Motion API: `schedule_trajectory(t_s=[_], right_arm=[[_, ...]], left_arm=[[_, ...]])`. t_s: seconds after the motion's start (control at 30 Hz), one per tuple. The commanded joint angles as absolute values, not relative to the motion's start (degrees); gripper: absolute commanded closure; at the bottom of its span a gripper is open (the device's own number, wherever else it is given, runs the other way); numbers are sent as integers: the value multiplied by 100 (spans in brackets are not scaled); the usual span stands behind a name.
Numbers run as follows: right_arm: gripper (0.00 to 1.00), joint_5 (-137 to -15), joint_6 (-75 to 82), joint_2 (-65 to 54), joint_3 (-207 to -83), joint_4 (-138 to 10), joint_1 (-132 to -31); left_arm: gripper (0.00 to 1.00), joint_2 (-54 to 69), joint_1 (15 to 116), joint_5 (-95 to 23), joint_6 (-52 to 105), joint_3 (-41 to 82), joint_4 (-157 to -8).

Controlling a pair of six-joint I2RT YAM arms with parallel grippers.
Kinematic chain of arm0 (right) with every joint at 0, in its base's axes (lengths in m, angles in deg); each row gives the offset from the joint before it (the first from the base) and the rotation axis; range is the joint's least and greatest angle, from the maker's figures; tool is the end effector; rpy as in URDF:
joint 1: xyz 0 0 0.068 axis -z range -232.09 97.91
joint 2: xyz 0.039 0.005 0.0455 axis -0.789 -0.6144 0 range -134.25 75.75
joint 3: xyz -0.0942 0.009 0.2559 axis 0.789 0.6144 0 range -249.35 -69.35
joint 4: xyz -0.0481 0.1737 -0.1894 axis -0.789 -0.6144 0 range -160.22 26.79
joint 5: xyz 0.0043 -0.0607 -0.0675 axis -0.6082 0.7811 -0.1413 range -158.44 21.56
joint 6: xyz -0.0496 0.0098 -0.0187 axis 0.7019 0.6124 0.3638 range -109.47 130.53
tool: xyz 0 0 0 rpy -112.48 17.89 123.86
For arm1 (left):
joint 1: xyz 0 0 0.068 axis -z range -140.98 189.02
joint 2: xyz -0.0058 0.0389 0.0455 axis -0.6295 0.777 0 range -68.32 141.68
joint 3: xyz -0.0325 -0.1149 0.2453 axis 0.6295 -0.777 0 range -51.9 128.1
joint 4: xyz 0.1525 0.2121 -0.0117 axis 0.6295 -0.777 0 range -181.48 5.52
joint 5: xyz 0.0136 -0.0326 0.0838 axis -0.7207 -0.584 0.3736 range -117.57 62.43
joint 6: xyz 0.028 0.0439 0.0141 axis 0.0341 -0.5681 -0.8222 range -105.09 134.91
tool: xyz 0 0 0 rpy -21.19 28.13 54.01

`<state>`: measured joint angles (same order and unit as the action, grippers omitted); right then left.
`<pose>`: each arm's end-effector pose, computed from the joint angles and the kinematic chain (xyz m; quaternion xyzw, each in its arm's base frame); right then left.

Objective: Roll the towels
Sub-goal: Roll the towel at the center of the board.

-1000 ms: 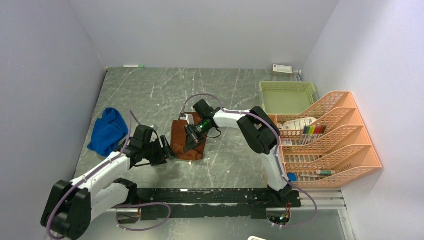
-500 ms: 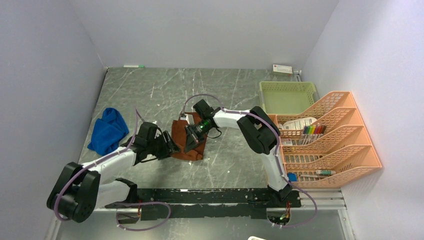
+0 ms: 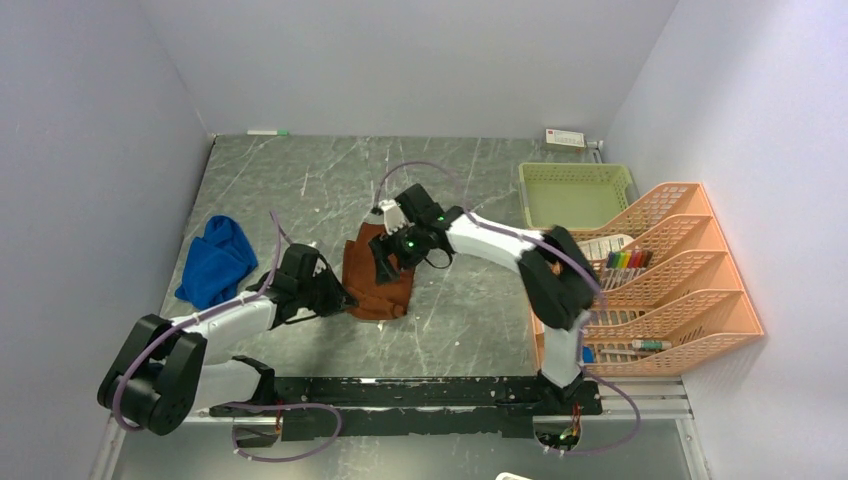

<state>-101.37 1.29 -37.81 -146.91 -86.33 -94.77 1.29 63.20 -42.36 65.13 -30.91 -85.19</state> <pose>0.2901 0.2937 0.1710 -0.3382 0.8635 0.3575 0.1101 0.1838 -0.0925 0.1345 -0.1658 0.9161 -0.3044 0.2016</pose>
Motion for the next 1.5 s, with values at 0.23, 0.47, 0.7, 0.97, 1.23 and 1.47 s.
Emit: schedule_trajectory(t_s=[0.23,0.47,0.7,0.97,1.23,1.47], right_arm=[[23,-5703,3267,-737,-11738,-5573,-11930],[25,-6765,4150,-467,-10834,-4825,-12127],[29,-7000,4814,-1096,-11132,-5182,-12149],[29,-6063,5674,-1598,-10626,-3944,-12476],[28,-5725,5939,-2273,-10625,-3460,-12484],[31,-5452,6061,-2704,-10433,-3101,-12410]], left_arm=[[93,661,6353,-4218,6571,-2470,-9406],[93,1028,6182,-4850,6496,-2461,-9099],[93,1070,6109,-4996,6303,-2275,-9248],[93,1187,5996,-5454,6228,-2295,-9163],[93,956,5848,-5640,6052,-2168,-9513],[93,789,5577,-5920,5902,-2135,-9743]])
